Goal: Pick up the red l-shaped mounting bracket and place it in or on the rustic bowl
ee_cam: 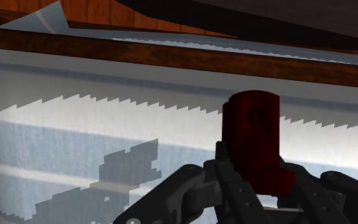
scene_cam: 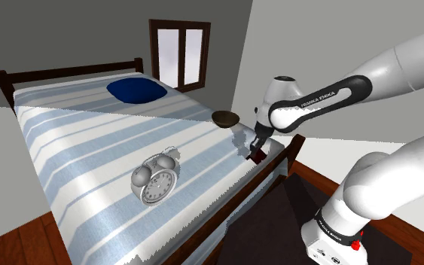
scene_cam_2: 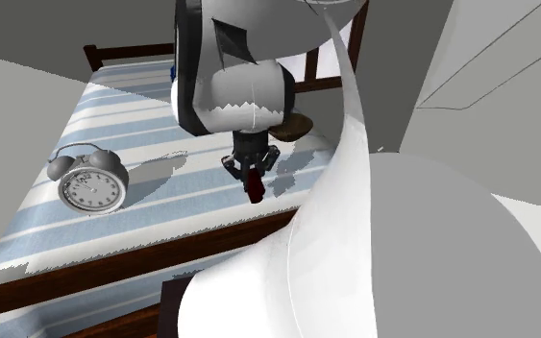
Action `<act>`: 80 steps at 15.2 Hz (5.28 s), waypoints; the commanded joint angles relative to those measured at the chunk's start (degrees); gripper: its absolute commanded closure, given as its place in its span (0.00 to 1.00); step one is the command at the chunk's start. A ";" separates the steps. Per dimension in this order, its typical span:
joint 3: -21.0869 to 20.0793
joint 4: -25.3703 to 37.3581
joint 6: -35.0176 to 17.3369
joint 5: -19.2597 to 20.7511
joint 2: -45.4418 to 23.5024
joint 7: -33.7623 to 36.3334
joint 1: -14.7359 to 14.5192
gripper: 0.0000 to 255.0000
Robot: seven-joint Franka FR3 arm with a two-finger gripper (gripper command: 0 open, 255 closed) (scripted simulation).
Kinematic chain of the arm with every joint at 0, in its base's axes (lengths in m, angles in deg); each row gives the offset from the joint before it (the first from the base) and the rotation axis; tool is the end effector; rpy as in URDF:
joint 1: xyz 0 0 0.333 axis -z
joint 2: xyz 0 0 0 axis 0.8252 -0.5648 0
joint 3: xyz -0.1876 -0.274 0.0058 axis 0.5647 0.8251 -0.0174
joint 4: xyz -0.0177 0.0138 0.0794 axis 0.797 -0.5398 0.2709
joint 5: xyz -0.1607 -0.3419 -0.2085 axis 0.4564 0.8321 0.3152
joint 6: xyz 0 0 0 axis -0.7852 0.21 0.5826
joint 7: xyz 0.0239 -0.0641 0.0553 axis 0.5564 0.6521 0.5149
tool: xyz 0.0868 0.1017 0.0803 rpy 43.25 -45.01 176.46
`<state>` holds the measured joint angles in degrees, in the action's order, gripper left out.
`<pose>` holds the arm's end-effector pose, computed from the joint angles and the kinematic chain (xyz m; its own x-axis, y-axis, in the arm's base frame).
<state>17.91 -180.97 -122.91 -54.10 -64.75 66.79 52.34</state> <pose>0.3853 0.0095 0.2673 0.9771 0.2067 0.0505 0.2071 -0.9783 -0.0023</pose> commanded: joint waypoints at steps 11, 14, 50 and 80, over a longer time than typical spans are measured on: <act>0.43 5.89 9.88 0.33 3.93 -0.60 0.45 1.00; 2.17 11.72 8.81 0.64 -2.97 -2.91 1.19 1.00; 6.82 96.89 27.70 -8.82 -70.11 -19.23 11.85 1.00; 6.95 97.88 29.99 -8.65 -68.79 -19.17 11.92 0.00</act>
<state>24.87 -83.11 -92.93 -62.75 -133.53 47.62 64.26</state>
